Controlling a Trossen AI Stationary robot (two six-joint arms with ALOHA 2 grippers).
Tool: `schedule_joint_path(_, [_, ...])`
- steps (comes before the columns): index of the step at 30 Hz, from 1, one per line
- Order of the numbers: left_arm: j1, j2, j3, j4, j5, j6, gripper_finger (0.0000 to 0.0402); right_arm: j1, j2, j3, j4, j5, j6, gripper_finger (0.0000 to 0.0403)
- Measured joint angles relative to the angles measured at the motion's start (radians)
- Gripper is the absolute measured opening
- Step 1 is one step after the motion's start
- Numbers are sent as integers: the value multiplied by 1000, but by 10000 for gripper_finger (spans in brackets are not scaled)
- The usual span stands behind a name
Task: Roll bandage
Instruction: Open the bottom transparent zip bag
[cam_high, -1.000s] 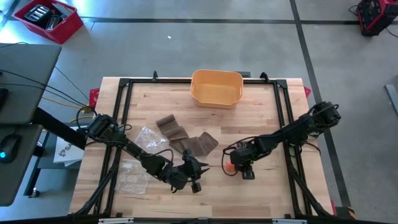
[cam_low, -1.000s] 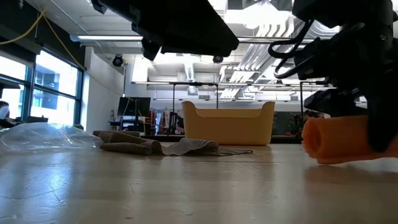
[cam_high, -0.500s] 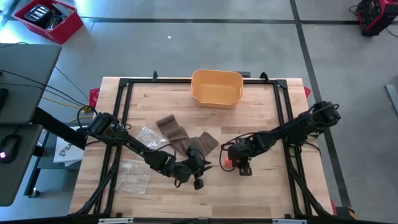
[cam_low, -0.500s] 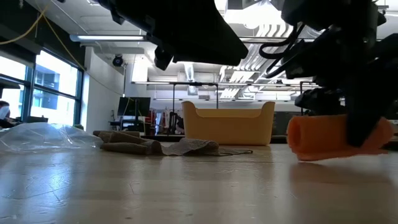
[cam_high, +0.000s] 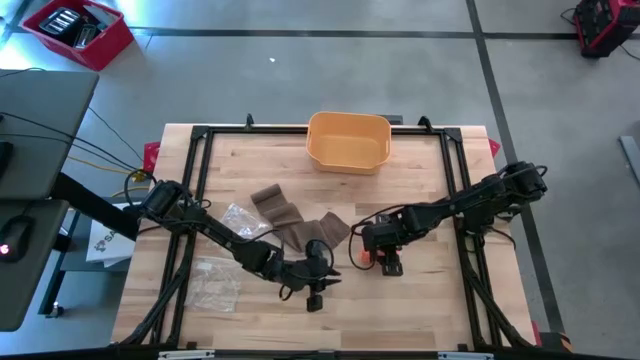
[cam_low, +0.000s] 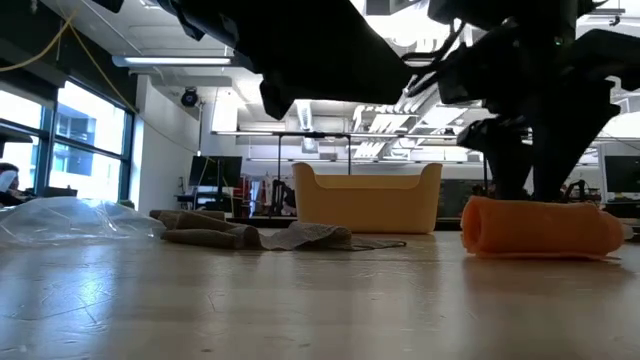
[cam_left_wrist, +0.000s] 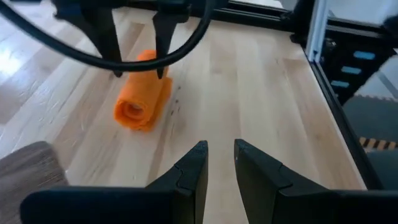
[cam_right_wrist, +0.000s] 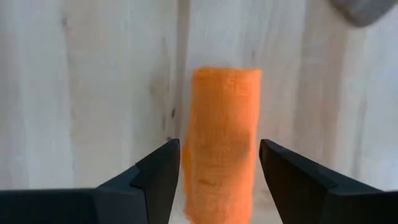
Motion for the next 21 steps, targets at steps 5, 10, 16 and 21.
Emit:
schedule_joint_path(5, [-32,-32,0,-90,-62,-132,73,21,0,31,-78,176,30,216])
schedule_joint_path(10, [-111,-75,0,-321,-136,-309,56,86,-1,18,82,451,220,216])
schedule_joint_path(16, [-204,-157,0,-636,-183,-643,25,169,-1,12,363,496,170,216])
schedule_joint_path(21, [-261,-237,0,-978,-77,-880,4,205,-1,12,559,497,94,216])
